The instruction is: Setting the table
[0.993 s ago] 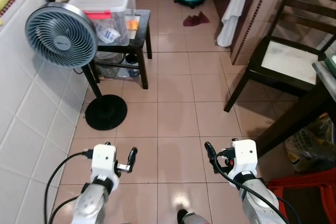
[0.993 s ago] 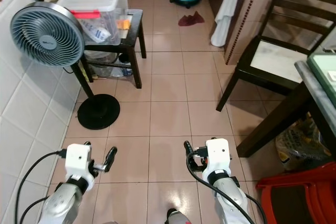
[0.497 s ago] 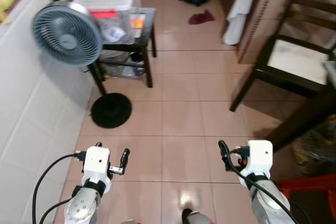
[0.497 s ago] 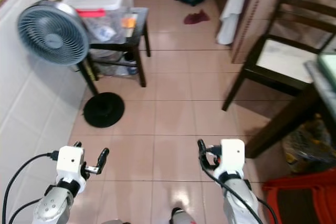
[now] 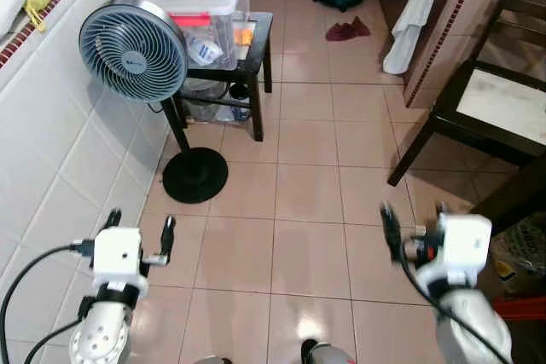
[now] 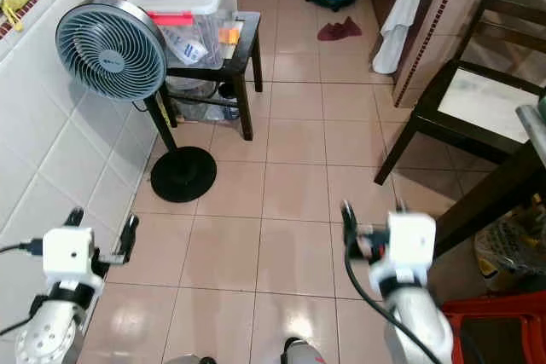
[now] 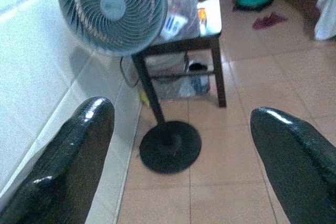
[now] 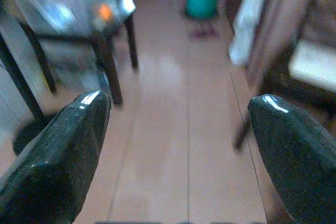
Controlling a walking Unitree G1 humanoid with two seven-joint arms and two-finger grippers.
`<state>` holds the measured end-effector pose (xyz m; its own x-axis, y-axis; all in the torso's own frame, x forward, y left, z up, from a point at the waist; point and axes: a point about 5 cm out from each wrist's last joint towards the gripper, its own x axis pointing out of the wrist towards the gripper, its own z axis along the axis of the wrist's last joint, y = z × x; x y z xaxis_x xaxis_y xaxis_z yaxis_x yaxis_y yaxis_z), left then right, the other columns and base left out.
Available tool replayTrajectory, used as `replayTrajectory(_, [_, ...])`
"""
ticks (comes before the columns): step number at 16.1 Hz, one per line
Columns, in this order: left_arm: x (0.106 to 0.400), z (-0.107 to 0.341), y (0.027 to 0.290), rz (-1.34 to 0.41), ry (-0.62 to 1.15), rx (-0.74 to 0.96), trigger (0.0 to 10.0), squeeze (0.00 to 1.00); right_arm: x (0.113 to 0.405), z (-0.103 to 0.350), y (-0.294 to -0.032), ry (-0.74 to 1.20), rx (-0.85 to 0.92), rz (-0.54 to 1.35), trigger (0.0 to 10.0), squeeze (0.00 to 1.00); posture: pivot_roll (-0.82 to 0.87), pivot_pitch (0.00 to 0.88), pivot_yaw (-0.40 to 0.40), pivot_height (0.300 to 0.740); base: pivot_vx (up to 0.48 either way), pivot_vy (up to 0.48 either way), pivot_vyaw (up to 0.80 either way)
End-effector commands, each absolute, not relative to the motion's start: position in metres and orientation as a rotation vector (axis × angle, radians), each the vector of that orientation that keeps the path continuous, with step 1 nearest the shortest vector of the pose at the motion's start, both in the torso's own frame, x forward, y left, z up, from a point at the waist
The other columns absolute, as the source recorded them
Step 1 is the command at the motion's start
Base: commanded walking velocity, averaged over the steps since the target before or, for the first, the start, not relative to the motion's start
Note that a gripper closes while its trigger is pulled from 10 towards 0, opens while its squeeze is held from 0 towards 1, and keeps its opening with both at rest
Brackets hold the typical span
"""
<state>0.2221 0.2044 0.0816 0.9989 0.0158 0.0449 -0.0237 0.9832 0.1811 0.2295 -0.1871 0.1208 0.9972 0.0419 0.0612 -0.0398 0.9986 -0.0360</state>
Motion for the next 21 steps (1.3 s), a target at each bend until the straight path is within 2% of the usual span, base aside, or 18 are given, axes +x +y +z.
replayTrajectory(1, [0.222,0.077,0.202,0.007,-0.020,0.185,10.0,0.00,0.229,0.121,-0.184,-0.056,-0.052,0.073,10.0,0.00,-0.08,0.197,0.055,0.740,0.000,0.000,0.00])
replayTrajectory(4, [0.223,0.076,0.195,-0.005,-0.028,0.150,10.0,0.00,0.227,0.107,-0.186,0.005,-0.022,0.059,10.0,0.00,-0.08,0.202,0.052,0.740,0.000,0.000,0.00])
replayTrajectory(6, [0.224,0.081,0.191,-0.014,-0.044,0.131,10.0,1.00,0.224,0.104,-0.180,0.026,-0.001,0.078,10.0,0.00,-0.08,0.203,0.049,0.740,0.000,0.000,0.00])
replayTrajectory(7, [0.223,0.080,0.189,-0.036,-0.038,0.104,10.0,1.00,0.224,0.103,-0.180,0.027,-0.001,0.077,10.0,0.12,-0.08,0.202,0.049,0.740,0.000,0.000,0.00])
replayTrajectory(8, [0.223,0.080,0.189,-0.040,-0.039,0.102,10.0,1.00,0.224,0.103,-0.180,0.026,-0.004,0.075,10.0,1.00,-0.08,0.202,0.049,0.740,0.000,0.000,0.00])
replayTrajectory(12, [0.229,0.080,0.192,0.033,-0.028,0.106,10.0,1.00,0.225,0.099,-0.182,0.046,0.038,0.031,10.0,1.00,-0.08,0.194,0.050,0.740,0.000,0.000,0.00])
replayTrajectory(13, [0.230,0.077,0.190,0.006,-0.004,0.079,10.0,0.49,0.226,0.099,-0.183,0.045,0.066,0.009,10.0,0.85,-0.08,0.194,0.050,0.740,0.000,0.000,0.00])
replayTrajectory(14, [0.229,0.079,0.189,-0.014,-0.032,0.064,2.5,0.00,0.226,0.099,-0.185,0.042,0.075,-0.006,7.1,0.00,-0.09,0.194,0.050,0.740,0.000,0.000,0.00])
replayTrajectory(15, [0.228,0.082,0.188,-0.019,-0.055,0.068,0.0,0.00,0.225,0.098,-0.188,0.043,0.070,-0.022,0.0,0.00,-0.09,0.195,0.051,0.740,0.000,0.000,0.00])
replayTrajectory(20, [0.229,0.080,0.186,-0.030,-0.044,0.058,0.0,0.00,0.224,0.094,-0.191,0.057,0.072,-0.041,0.0,0.00,-0.09,0.195,0.055,0.740,0.000,0.000,0.00])
replayTrajectory(21, [0.230,0.079,0.186,-0.035,-0.028,0.082,4.7,0.00,0.225,0.093,-0.190,0.069,0.040,-0.039,4.9,0.00,-0.09,0.195,0.053,0.740,0.000,0.000,0.00])
